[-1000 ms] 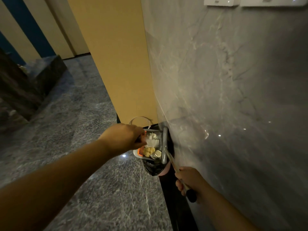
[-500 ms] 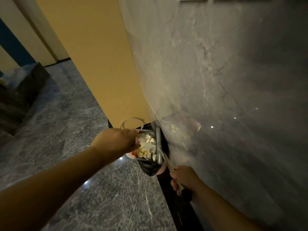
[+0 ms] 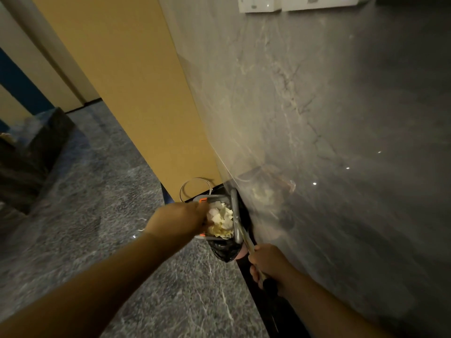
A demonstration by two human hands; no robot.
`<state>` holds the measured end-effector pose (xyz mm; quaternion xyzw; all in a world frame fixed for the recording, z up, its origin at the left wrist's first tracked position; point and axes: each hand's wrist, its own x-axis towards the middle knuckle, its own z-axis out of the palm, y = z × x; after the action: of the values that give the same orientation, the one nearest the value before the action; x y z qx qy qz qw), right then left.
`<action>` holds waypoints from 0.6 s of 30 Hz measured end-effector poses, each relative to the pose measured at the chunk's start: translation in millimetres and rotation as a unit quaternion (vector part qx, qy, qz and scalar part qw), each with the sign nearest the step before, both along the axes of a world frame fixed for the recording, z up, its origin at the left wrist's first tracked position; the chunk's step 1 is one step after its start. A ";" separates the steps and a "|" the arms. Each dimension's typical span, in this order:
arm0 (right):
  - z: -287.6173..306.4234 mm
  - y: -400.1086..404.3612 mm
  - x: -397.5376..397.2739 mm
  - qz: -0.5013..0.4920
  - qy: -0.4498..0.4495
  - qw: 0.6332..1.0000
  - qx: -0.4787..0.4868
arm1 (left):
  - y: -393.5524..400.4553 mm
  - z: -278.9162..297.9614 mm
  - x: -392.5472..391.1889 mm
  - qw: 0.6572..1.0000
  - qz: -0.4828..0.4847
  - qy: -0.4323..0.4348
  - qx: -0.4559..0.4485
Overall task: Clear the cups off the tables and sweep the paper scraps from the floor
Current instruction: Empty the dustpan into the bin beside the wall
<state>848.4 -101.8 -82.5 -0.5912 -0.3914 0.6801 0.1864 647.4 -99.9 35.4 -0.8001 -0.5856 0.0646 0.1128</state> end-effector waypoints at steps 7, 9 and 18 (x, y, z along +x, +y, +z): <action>3.8 8.1 -0.2 0.040 -0.038 0.998 0.013 | -17.5 -17.2 8.6 0.992 -0.112 0.033 -0.053; 7.0 6.4 5.0 0.042 -0.014 0.999 0.012 | -12.5 -14.4 6.8 0.994 -0.074 0.029 -0.075; -8.8 -5.9 5.0 0.053 0.016 0.998 0.002 | -10.7 -4.0 -17.4 0.997 0.017 0.009 -0.071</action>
<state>853.4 -107.7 -91.3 -0.5580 -0.4209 0.6976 0.1575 630.0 -110.5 31.4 -0.7952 -0.5922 0.1155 0.0601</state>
